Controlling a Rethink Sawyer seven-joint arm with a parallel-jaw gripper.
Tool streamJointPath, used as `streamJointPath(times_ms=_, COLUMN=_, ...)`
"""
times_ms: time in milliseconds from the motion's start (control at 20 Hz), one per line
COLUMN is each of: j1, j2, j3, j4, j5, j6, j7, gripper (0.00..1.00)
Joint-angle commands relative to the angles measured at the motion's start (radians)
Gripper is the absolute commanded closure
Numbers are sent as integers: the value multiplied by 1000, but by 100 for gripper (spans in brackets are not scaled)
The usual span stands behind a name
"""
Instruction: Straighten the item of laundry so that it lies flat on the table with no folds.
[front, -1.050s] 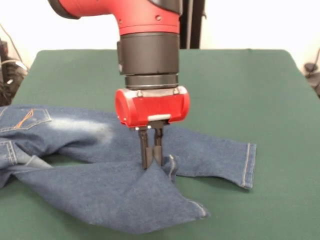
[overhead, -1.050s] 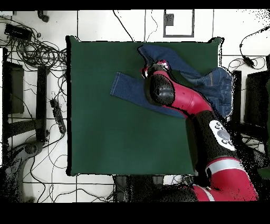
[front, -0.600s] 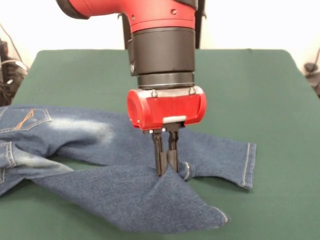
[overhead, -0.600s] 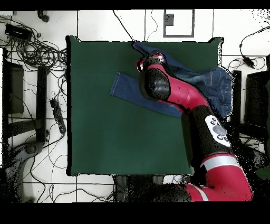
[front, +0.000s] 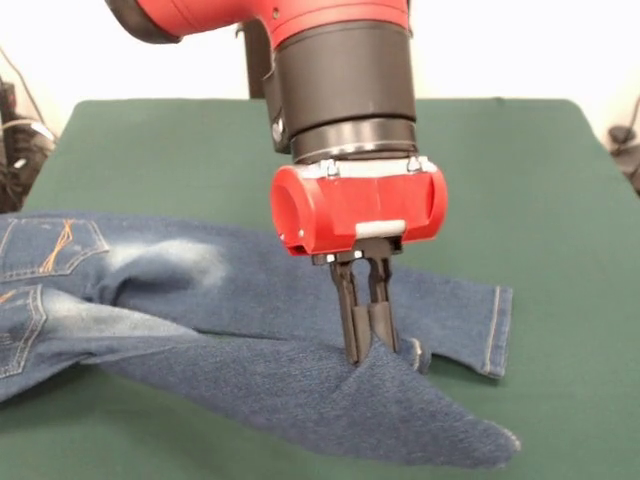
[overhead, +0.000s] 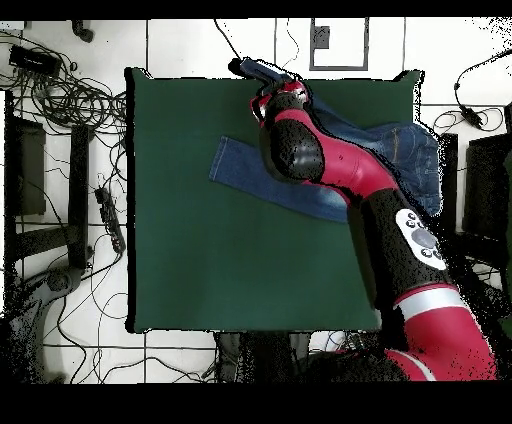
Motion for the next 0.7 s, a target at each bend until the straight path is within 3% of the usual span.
streamJointPath(times_ms=50, j1=-28, j2=4, j3=306, j4=13, j5=-146, j6=-57, j7=106, gripper=100)
streamJointPath(times_ms=400, j1=-60, j2=42, j3=362, j4=1, j5=-66, j6=220, j7=73, gripper=100)
streamJointPath(times_ms=700, j1=25, j2=96, j3=247, j4=-134, j5=76, j6=534, j7=102, gripper=100)
